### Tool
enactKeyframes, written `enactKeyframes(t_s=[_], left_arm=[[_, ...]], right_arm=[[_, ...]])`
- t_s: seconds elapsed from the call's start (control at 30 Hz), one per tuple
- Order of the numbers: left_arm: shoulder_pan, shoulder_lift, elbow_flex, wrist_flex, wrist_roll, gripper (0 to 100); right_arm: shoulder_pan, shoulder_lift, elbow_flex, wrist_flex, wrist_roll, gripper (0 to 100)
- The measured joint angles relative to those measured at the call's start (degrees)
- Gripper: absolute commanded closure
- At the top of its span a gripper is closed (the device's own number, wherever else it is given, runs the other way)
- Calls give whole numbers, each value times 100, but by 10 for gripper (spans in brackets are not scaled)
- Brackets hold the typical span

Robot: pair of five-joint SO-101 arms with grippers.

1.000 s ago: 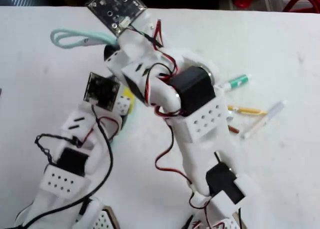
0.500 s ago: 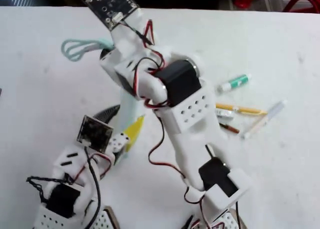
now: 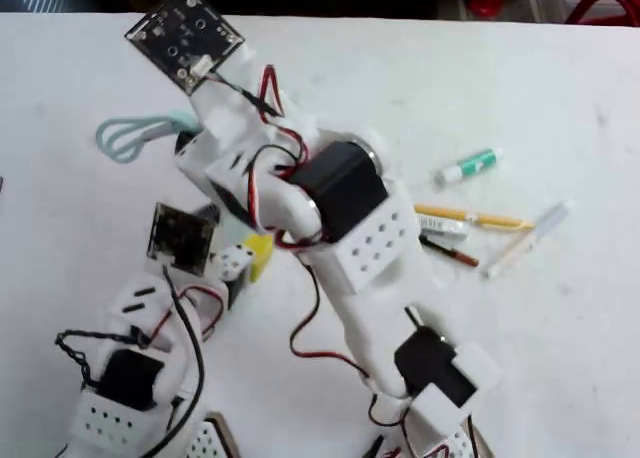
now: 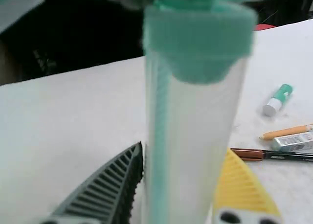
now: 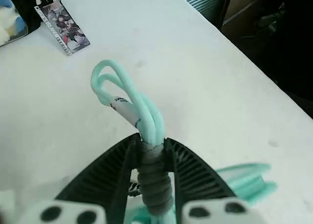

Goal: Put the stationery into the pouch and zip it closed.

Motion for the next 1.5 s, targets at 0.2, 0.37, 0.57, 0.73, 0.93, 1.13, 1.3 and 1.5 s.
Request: enactKeyframes(t_s=[0.2,0.37,0.57,0.73,0.93,1.13,1.3,1.5], left_arm=[[-580,290,0,-114,413,767],[-510,-378,0,220,422,769],[-229,-1354,193,457,404,890],[132,-1653,325,457,-167,943],[220,-1653,325,457,-352,947],[220,-1653,334,466,-369,978],[237,-1662,334,563,-378,978],[237,-1714,334,659,-378,978]], right_arm=[[0,-255,0,0,0,981],[-26,-167,0,0,0,981],[237,-26,0,-149,-9,981],[492,9,0,-484,-18,981],[431,9,0,-527,-246,981],[448,9,0,-466,-316,981],[774,9,0,-466,-325,981],[1407,193,9,-756,-325,981]])
